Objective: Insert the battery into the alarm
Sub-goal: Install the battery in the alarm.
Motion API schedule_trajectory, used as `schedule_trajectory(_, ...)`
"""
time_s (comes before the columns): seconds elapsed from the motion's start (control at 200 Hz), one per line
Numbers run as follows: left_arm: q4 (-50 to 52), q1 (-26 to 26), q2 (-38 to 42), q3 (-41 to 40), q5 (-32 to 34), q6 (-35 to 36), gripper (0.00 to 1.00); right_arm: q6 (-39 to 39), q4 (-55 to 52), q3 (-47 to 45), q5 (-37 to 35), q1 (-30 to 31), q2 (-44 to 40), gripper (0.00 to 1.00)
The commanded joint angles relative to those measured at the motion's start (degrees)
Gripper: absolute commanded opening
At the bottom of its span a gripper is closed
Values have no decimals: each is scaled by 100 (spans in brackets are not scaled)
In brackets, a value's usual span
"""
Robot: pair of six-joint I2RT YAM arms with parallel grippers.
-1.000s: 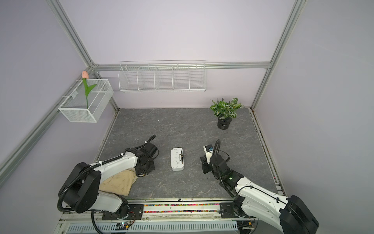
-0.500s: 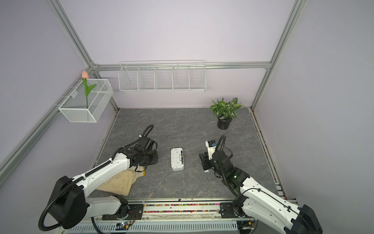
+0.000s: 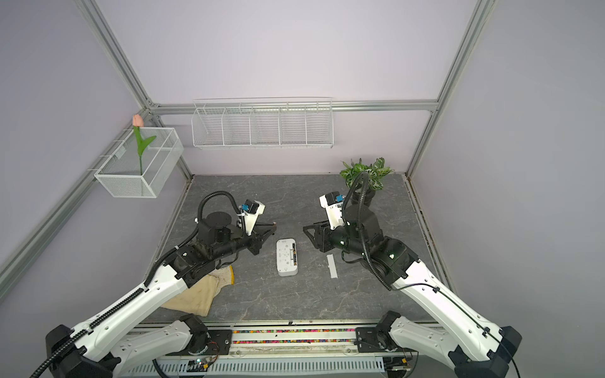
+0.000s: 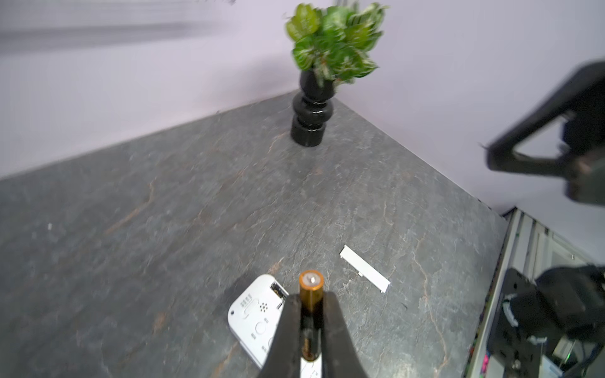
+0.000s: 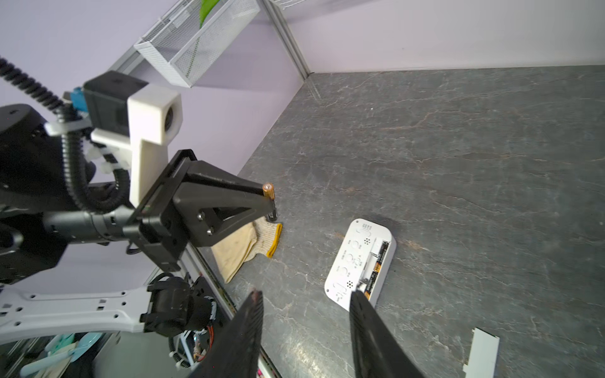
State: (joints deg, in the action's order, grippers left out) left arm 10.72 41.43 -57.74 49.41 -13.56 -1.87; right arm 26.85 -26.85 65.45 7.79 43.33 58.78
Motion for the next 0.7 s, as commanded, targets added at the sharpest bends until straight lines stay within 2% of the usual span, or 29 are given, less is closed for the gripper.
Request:
schedule_trajectory(0.0, -845, 193, 220, -224, -454, 1450, 0, 3, -649, 545, 470, 91, 258, 47)
schedule_trajectory(0.105, -969, 334, 335, -275, -382, 2027, 0, -90, -1004, 1019, 389, 321, 601, 46)
schedule_trajectory(0.295, -967, 348, 337, -192, -424, 2204, 0, -178, -1242, 1563, -41, 841, 1050, 45)
schedule_trajectory(0.455, -949, 355, 386, -226, -446, 2305, 0, -34, -1205, 1746, -315, 927, 1260, 39)
schedule_trajectory(0.695, -896, 365, 439, -230, -456, 2404, 0, 112, -1129, 1974, -395, 967, 1550, 37)
